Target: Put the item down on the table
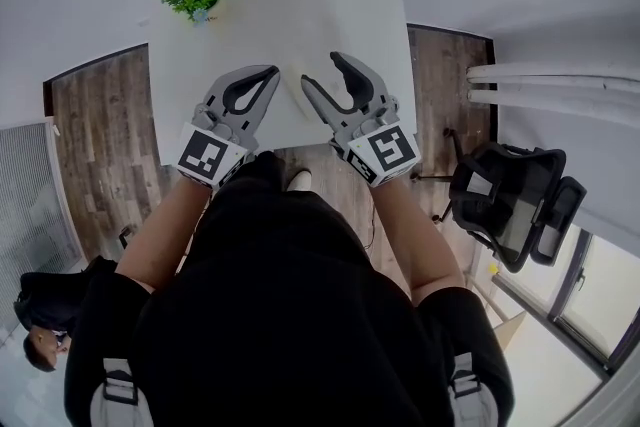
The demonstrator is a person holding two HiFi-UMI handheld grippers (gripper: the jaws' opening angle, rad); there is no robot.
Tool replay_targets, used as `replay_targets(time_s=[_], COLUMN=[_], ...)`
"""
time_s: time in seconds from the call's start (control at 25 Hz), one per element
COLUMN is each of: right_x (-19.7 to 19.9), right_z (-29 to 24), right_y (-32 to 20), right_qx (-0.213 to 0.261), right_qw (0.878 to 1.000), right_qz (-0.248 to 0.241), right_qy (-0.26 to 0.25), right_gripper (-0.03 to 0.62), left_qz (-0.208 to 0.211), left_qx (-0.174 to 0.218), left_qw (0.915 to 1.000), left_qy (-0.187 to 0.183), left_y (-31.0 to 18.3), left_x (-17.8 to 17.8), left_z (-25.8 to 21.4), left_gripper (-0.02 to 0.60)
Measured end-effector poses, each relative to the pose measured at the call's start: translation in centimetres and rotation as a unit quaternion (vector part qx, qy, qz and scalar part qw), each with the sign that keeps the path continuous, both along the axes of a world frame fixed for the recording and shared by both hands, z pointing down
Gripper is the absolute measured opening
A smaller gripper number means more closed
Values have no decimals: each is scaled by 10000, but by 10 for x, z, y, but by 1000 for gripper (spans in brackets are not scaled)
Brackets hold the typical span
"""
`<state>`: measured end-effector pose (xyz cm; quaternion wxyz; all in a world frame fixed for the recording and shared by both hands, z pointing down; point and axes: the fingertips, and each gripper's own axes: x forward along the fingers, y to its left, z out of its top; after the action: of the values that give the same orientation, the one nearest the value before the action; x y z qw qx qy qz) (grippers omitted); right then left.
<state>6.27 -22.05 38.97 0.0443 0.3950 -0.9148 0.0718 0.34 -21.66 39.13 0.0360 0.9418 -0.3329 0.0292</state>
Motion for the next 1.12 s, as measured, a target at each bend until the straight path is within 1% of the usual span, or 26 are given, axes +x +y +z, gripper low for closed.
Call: replay_targets(time_s=[0.12, 0.36, 0.4, 0.68, 1.12], right_x=[0, 6, 8, 17, 21], right_z=[-24, -54, -57, -70, -71], right_y=[19, 47, 50, 67, 75], right_qx=[228, 508, 541, 630, 635], right_qw=[9997, 9982, 9980, 9973, 9972], right_qz=[-92, -133, -135, -114, -183], right_qy=[-94, -304, -306, -354, -344], right_gripper=[200, 65, 52, 6, 2], left_qz=[138, 218, 218, 233, 81], left_qx=[172, 278, 288, 435, 490], left_qw=[9998, 9992, 9992, 9986, 9987], left_qy=[25, 197, 193, 196, 117], left_y=[12, 32, 35, 55, 64], left_x=[7, 15, 15, 22, 24], left_z=[-25, -57, -59, -73, -74], left_gripper=[-6, -6, -6, -6, -6])
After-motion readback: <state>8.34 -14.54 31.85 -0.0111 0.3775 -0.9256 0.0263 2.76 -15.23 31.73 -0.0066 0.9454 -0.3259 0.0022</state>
